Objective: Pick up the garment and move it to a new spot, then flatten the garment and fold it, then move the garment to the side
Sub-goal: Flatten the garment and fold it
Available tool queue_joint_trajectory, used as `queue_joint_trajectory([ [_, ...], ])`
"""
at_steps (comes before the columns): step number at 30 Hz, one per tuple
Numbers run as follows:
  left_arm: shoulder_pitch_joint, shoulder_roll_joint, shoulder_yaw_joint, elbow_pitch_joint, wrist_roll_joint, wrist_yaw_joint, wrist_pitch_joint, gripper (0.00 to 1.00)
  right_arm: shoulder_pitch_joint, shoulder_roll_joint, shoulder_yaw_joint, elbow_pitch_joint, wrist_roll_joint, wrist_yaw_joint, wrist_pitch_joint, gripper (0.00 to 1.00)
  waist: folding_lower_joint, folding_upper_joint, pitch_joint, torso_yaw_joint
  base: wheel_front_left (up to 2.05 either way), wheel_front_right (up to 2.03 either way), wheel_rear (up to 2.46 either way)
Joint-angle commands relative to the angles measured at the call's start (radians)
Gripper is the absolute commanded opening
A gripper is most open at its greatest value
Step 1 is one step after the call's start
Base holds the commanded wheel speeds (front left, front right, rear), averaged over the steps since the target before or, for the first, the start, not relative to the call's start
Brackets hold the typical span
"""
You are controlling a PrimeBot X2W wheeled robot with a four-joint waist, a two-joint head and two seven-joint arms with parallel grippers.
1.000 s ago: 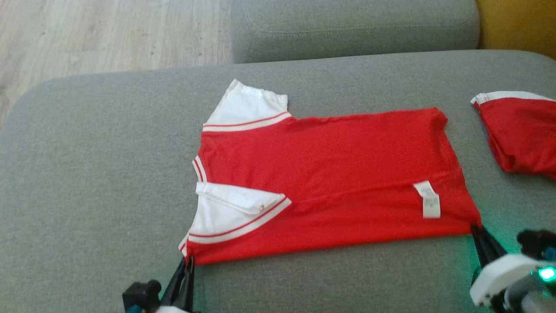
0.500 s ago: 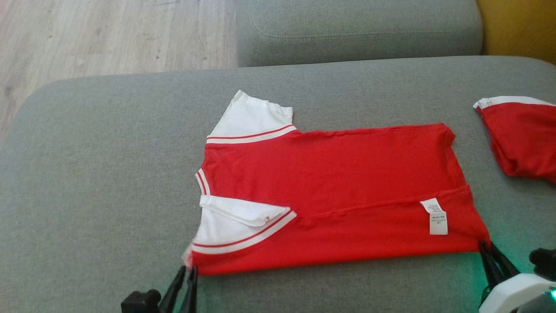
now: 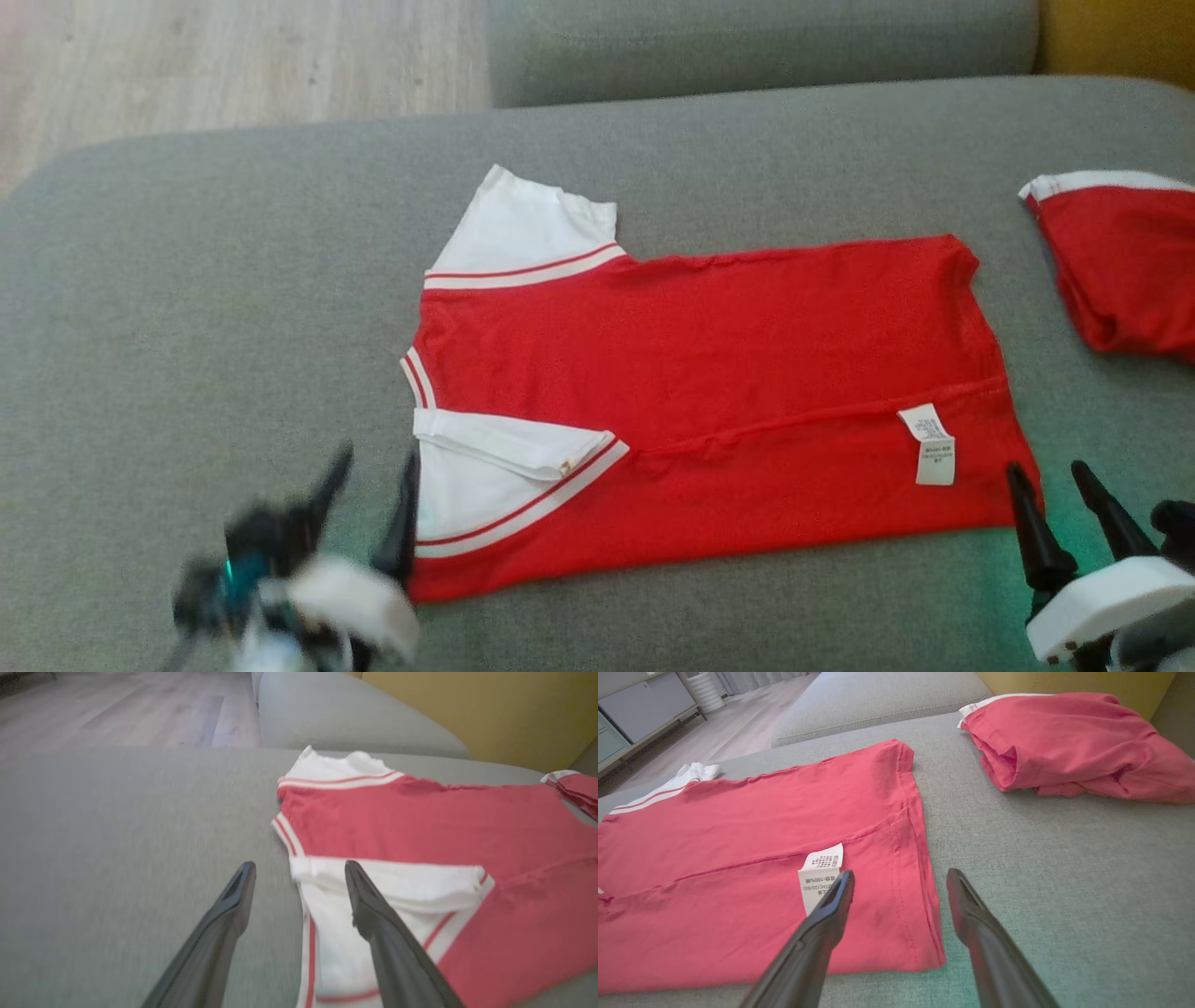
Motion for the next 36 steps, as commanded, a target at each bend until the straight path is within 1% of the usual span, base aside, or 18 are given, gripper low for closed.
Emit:
queue_joint_trajectory([
  [1,-0.116,0.036,0.040,-0.044,0.018,-0.014,0.017,1.00,-0.004,-0.020,0.004,-0.043,-0.013,0.003,0.003,1.00,0.0000,0.0000,0.023,-0.009,0.00,0.00,0.00],
  [2,-0.214,0.061,0.036,-0.054,0.027,-0.048,0.063,1.00,-0.012,-0.017,-0.001,-0.067,-0.023,0.003,0.014,1.00,0.0000,0.0000,0.049,-0.015,0.00,0.00,0.00],
  [6,-0.432,0.110,0.022,-0.037,0.039,-0.129,0.191,1.00,-0.047,-0.015,0.004,-0.109,-0.042,0.003,0.035,1.00,0.0000,0.0000,0.113,-0.042,0.00,0.00,0.00],
  [7,-0.432,0.110,0.022,-0.037,0.039,-0.129,0.191,1.00,-0.047,-0.015,0.004,-0.109,-0.042,0.003,0.035,1.00,0.0000,0.0000,0.113,-0.042,0.00,0.00,0.00],
  [8,-0.488,0.117,0.019,-0.022,0.035,-0.150,0.228,1.00,-0.058,-0.016,0.006,-0.116,-0.045,0.003,0.038,1.00,0.0000,0.0000,0.130,-0.049,0.00,0.00,0.00],
  [11,-0.642,0.134,0.000,0.042,0.014,-0.204,0.359,1.00,-0.092,-0.016,0.020,-0.139,-0.048,0.003,0.046,1.00,0.0000,0.0000,0.180,-0.074,0.00,0.00,0.00],
  [14,-0.781,0.145,-0.019,0.118,-0.024,-0.232,0.489,1.00,-0.123,-0.017,0.033,-0.154,-0.050,0.003,0.051,1.00,0.0000,0.0000,0.231,-0.101,0.00,0.00,0.00],
  [18,-0.931,0.157,-0.048,0.224,-0.066,-0.246,0.616,1.00,-0.159,-0.017,0.054,-0.163,-0.049,0.003,0.053,1.00,0.0000,0.0000,0.292,-0.136,0.00,0.00,0.00],
  [23,-1.030,0.175,-0.090,0.338,-0.104,-0.250,0.687,1.00,-0.202,-0.017,0.084,-0.157,-0.047,0.003,0.046,1.00,0.0000,0.0000,0.337,-0.183,0.00,0.00,0.00],
  [26,-1.063,0.195,-0.129,0.385,-0.113,-0.251,0.701,1.00,-0.221,-0.017,0.097,-0.149,-0.043,0.003,0.040,1.00,0.0000,0.0000,0.353,-0.206,0.00,0.00,0.00],
  [32,-1.107,0.229,-0.185,0.446,-0.138,-0.251,0.693,1.00,-0.240,-0.016,0.113,-0.129,-0.038,0.003,0.026,1.00,0.0000,0.0000,0.379,-0.242,0.00,0.00,0.00],
  [36,-1.137,0.244,-0.207,0.478,-0.133,-0.251,0.683,1.00,-0.253,-0.013,0.125,-0.121,-0.034,0.003,0.015,1.00,0.0000,0.0000,0.401,-0.258,0.00,0.00,0.00],
])
